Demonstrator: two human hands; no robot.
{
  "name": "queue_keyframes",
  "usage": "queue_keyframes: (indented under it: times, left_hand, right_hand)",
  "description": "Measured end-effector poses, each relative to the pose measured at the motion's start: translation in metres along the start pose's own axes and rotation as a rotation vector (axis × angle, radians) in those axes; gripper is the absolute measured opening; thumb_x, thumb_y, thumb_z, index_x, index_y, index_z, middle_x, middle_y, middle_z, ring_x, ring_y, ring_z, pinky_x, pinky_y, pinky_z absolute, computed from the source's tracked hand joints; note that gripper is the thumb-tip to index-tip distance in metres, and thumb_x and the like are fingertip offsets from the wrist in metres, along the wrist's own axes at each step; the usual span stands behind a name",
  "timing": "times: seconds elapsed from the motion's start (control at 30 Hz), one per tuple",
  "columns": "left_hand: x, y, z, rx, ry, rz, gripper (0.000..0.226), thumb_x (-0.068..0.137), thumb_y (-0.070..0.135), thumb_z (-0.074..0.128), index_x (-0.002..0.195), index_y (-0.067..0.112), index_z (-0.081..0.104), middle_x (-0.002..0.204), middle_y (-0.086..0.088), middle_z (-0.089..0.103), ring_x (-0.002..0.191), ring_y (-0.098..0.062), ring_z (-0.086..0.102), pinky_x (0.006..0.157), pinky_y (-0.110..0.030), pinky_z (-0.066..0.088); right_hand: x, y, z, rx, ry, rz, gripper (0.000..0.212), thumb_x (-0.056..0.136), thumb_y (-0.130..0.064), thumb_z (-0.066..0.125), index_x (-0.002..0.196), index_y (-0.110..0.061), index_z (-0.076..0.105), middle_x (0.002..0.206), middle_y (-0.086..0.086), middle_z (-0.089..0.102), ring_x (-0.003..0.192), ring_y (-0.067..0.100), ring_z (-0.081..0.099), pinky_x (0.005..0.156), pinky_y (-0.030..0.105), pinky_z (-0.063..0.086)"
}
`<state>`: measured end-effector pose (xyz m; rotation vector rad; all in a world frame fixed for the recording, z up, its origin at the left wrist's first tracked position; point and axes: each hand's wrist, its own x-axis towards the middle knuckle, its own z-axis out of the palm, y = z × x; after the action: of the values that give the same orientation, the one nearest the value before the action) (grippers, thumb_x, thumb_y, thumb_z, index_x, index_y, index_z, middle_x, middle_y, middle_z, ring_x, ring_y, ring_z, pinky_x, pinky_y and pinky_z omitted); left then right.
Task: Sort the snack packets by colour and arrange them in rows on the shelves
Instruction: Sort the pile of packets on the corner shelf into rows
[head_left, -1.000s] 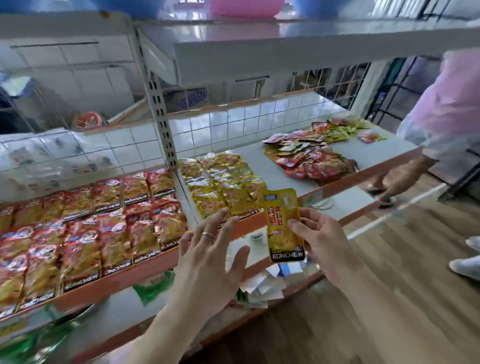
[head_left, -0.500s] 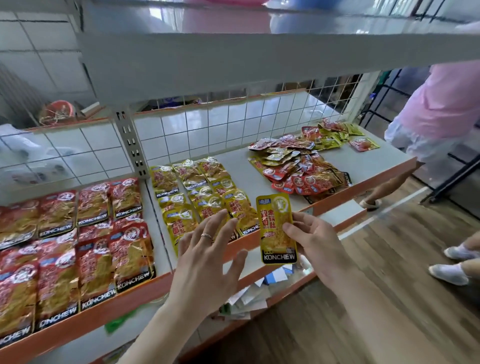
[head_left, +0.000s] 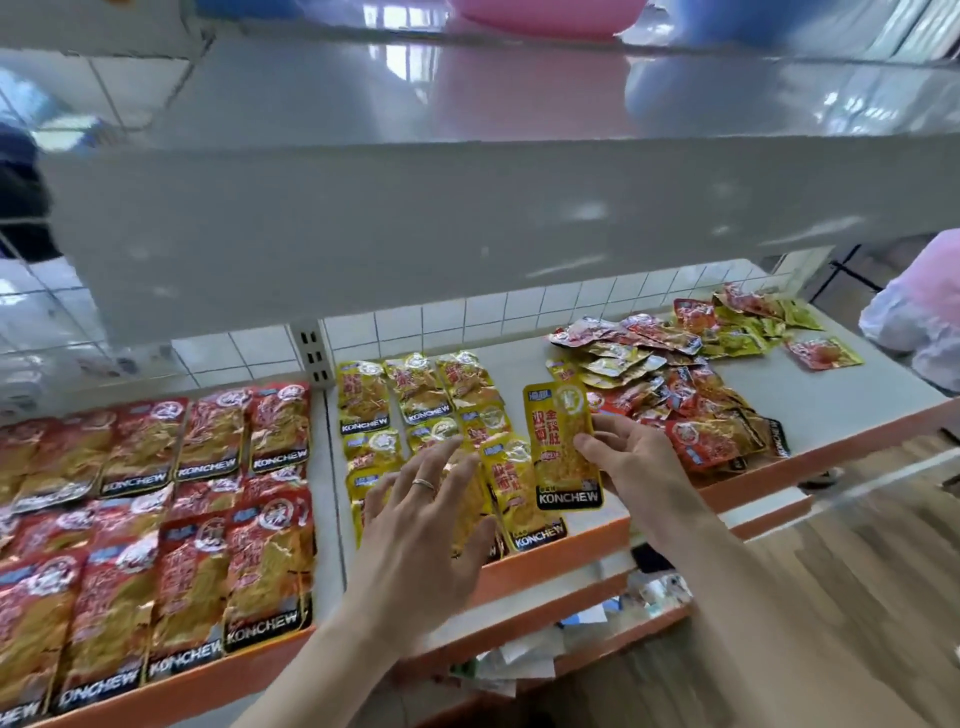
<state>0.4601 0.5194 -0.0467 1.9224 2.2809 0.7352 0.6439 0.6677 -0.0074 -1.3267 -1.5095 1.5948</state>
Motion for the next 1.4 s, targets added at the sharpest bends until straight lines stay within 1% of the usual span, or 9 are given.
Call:
queue_keyframes:
  times: [0.1, 0.27, 0.37, 0.5, 0.67, 0.87, 1.07, 1.23, 1.4]
  left_hand:
    - [0.011, 0.004, 0.005, 0.023, 0.011, -0.037, 0.061, 0.093, 0.061, 0.034, 0.146, 0.032, 0.041, 0.156, 0.008, 0.037, 0.142, -0.017, 0.036, 0.111, -0.043, 0.026]
    - [0.039, 0.013, 0.016, 0.104, 0.041, -0.128, 0.063, 0.089, 0.061, 0.037, 0.139, 0.026, 0.050, 0.151, 0.002, 0.045, 0.135, -0.023, 0.045, 0.103, -0.050, 0.036]
    - [0.061, 0.016, 0.023, 0.137, -0.018, -0.189, 0.067, 0.090, 0.065, 0.030, 0.147, 0.031, 0.039, 0.160, 0.006, 0.031, 0.145, -0.019, 0.029, 0.111, -0.047, 0.024]
    - [0.088, 0.018, 0.033, 0.165, -0.057, -0.241, 0.061, 0.097, 0.061, 0.040, 0.151, 0.033, 0.032, 0.163, 0.008, 0.022, 0.150, -0.014, 0.015, 0.117, -0.050, 0.020]
    - [0.113, 0.007, 0.045, 0.187, -0.146, -0.315, 0.062, 0.097, 0.061, 0.038, 0.151, 0.033, 0.031, 0.164, 0.007, 0.021, 0.151, -0.014, 0.013, 0.118, -0.054, 0.014]
    - [0.128, -0.007, 0.050, 0.224, -0.173, -0.336, 0.063, 0.097, 0.063, 0.035, 0.153, 0.035, 0.031, 0.164, 0.006, 0.020, 0.152, -0.015, 0.011, 0.119, -0.057, 0.011]
    - [0.132, -0.010, 0.055, 0.232, -0.194, -0.325, 0.062, 0.098, 0.064, 0.032, 0.153, 0.036, 0.027, 0.165, 0.009, 0.017, 0.152, -0.015, 0.008, 0.119, -0.057, 0.008]
    - [0.136, -0.012, 0.057, 0.258, -0.253, -0.315, 0.058, 0.099, 0.065, 0.025, 0.150, 0.039, 0.034, 0.165, 0.011, 0.019, 0.152, -0.015, 0.008, 0.118, -0.056, 0.005]
    - [0.138, -0.011, 0.053, 0.260, -0.281, -0.327, 0.056, 0.101, 0.063, 0.024, 0.150, 0.038, 0.036, 0.164, 0.012, 0.019, 0.152, -0.015, 0.008, 0.118, -0.058, 0.003]
  right_hand:
    - [0.029, -0.006, 0.002, -0.001, -0.043, -0.022, 0.017, 0.094, -0.008, 0.063, 0.111, -0.012, 0.067, 0.104, 0.007, 0.075, 0.102, 0.023, 0.070, 0.095, 0.038, 0.054]
    - [0.080, -0.009, 0.004, -0.076, -0.107, -0.055, 0.015, 0.094, -0.005, 0.063, 0.094, -0.019, 0.067, 0.098, 0.007, 0.073, 0.089, 0.020, 0.068, 0.083, 0.034, 0.055]
    - [0.112, -0.009, 0.006, -0.139, -0.136, -0.079, 0.016, 0.093, -0.003, 0.062, 0.092, -0.018, 0.066, 0.099, 0.009, 0.071, 0.088, 0.022, 0.067, 0.081, 0.033, 0.056]
    - [0.150, -0.005, 0.009, -0.267, -0.135, -0.138, 0.019, 0.090, 0.000, 0.063, 0.107, -0.005, 0.070, 0.099, 0.013, 0.071, 0.088, 0.025, 0.068, 0.078, 0.034, 0.058]
    - [0.178, 0.004, 0.021, -0.456, -0.108, -0.200, 0.017, 0.083, -0.003, 0.069, 0.095, -0.015, 0.072, 0.091, 0.006, 0.072, 0.090, 0.026, 0.070, 0.087, 0.042, 0.058]
    - [0.196, 0.009, 0.030, -0.498, -0.113, -0.268, 0.020, 0.084, -0.005, 0.069, 0.102, -0.006, 0.075, 0.096, 0.009, 0.075, 0.093, 0.026, 0.070, 0.093, 0.044, 0.054]
    - [0.192, 0.011, 0.030, -0.601, -0.055, -0.393, 0.039, 0.086, -0.013, 0.069, 0.125, -0.012, 0.063, 0.100, 0.009, 0.071, 0.090, 0.023, 0.067, 0.086, 0.032, 0.053]
    - [0.184, 0.015, 0.030, -0.767, -0.048, -0.576, 0.026, 0.087, -0.012, 0.064, 0.111, -0.016, 0.073, 0.104, 0.016, 0.069, 0.099, 0.031, 0.063, 0.093, 0.035, 0.048]
    - [0.175, 0.014, 0.033, -0.895, -0.097, -0.584, 0.031, 0.090, -0.015, 0.064, 0.120, -0.008, 0.068, 0.113, 0.020, 0.062, 0.113, 0.034, 0.054, 0.098, 0.032, 0.039]
